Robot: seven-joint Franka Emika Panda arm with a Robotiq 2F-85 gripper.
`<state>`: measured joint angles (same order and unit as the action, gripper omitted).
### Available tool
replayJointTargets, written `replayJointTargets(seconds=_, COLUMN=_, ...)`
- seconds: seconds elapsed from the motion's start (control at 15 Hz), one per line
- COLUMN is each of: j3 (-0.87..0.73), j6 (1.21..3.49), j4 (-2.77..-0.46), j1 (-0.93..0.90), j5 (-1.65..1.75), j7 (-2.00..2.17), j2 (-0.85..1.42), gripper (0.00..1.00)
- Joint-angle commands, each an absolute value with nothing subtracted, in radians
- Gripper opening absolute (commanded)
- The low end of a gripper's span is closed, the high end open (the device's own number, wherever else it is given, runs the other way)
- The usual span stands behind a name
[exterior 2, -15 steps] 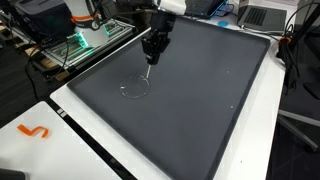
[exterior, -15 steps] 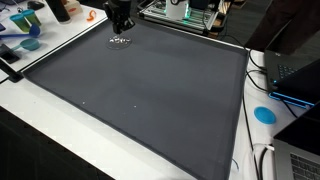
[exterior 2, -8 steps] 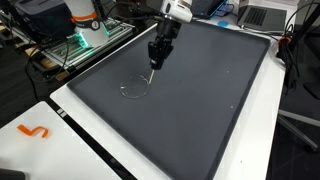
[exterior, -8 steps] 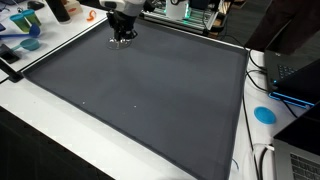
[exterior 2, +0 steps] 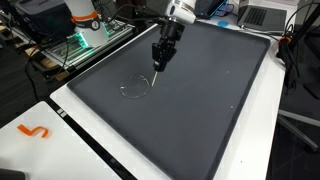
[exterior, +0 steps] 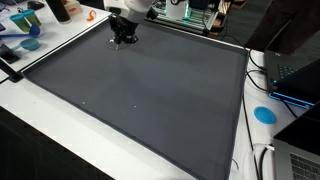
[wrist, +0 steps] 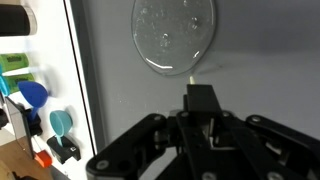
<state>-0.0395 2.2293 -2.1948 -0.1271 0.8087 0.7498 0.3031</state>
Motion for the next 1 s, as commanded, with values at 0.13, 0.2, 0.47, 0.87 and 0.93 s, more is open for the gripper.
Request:
replayJointTargets(seconds=0.13, j3=-0.043, j6=2.18, j4=-2.174, j1=-0.146, j5=0.888, j7=0.864, j2=0.332, gripper=0.04)
replayJointTargets(seconds=0.2, j3=-0.04, j6=2.171, j4=-2.171, j1=-0.146, j5=0.891, j7=0.869, j2=0.335, gripper=0.04)
replayJointTargets(seconds=0.47, j3=-0.035, j6=2.147, j4=-2.162, j1=-0.146, j5=0.903, j7=0.886, j2=0.345, gripper=0.04)
replayJointTargets(seconds=0.87, j3=-0.027, j6=2.134, j4=-2.161, j1=-0.136, j5=0.879, j7=0.862, j2=0.34, gripper=0.04)
replayJointTargets(seconds=0.93, j3=-0.026, j6=2.139, j4=-2.162, j1=-0.134, j5=0.876, j7=0.859, j2=0.336, gripper=0.04)
